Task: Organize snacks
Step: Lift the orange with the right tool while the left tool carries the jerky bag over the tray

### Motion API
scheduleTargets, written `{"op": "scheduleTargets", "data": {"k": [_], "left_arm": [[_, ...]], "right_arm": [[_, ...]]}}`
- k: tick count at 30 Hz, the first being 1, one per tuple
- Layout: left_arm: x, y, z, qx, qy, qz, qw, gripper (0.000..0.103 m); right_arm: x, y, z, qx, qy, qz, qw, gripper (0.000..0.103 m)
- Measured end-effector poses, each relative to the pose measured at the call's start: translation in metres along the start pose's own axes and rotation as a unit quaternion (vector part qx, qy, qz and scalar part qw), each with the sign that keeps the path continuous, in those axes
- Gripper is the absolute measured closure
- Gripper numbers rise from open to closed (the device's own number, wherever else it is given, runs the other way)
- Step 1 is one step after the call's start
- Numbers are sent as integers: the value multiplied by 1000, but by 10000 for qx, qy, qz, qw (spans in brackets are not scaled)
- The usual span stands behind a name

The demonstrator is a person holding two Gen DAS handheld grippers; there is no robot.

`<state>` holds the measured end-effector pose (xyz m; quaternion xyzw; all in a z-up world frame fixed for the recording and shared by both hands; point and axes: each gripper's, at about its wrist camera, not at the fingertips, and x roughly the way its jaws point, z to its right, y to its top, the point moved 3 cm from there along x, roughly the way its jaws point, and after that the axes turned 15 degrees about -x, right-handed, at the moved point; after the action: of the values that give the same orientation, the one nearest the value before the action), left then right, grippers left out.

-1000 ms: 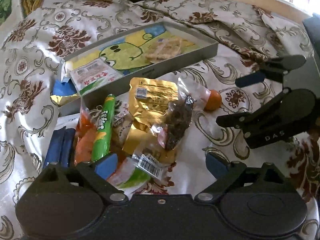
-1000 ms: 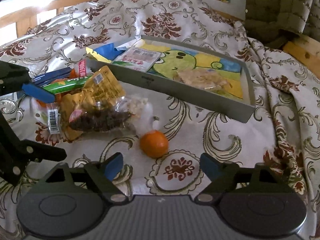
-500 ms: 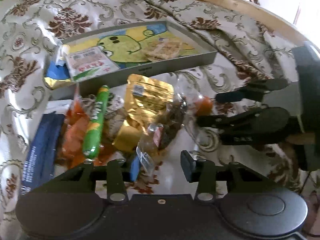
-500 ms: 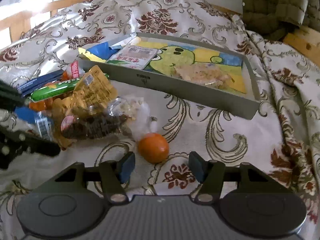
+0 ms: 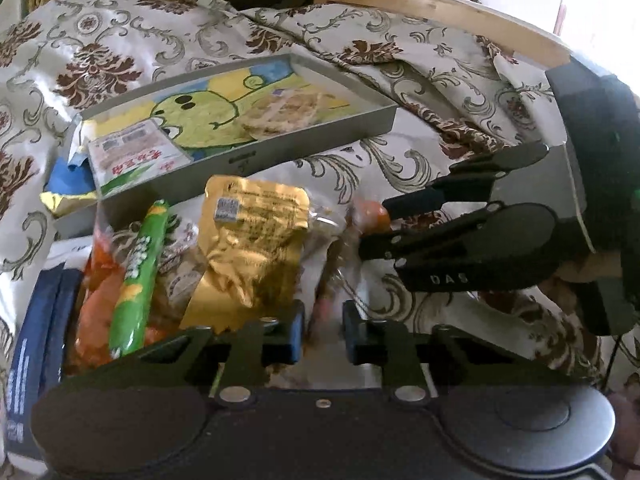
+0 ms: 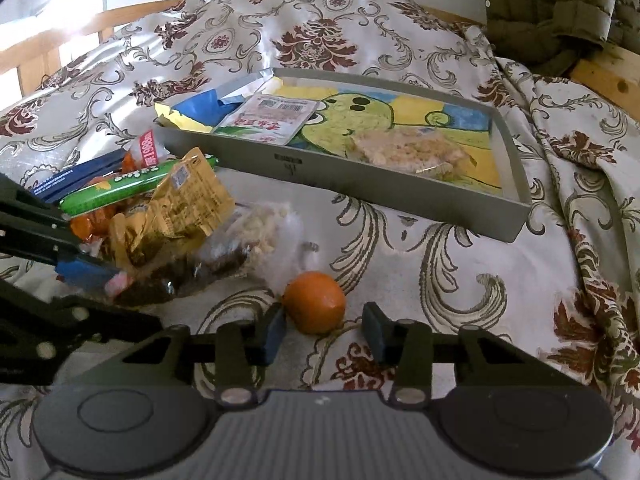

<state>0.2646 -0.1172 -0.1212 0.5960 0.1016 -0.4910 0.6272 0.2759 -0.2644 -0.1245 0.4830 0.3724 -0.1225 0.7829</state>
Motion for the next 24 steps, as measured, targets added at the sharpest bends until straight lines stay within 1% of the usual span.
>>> {"op": "scheduleTargets", "data": {"k": [3,5,7,10,13,19,24], "left_arm": [[2,1,2,50,35,59,10000,89],[2,1,1,56,110,79,9999,90],[2,2,0,25,107,88,9999,91],[1,2,-2,-58,36,92,9999,93],[-5,5,-6,-300,-68,171,9994,94],[-24,13,-9,-612,-227,639,9958,94],[-41,21,-8,-747,-387,1140,9899,94]], "right_arm": [[0,1,1,60,6,6,10000,56],[0,1,1,97,23,18,9999,59],[-1,1,1,99,54,45,9999,68],[-2,2,-1,23,31,72,10000,68],[-5,2,-1,27,-6,95,10000,68],[-22,8,5,229,-135,337,9991,68],[-38,18,11,547,-147,647,9963,68]]}}
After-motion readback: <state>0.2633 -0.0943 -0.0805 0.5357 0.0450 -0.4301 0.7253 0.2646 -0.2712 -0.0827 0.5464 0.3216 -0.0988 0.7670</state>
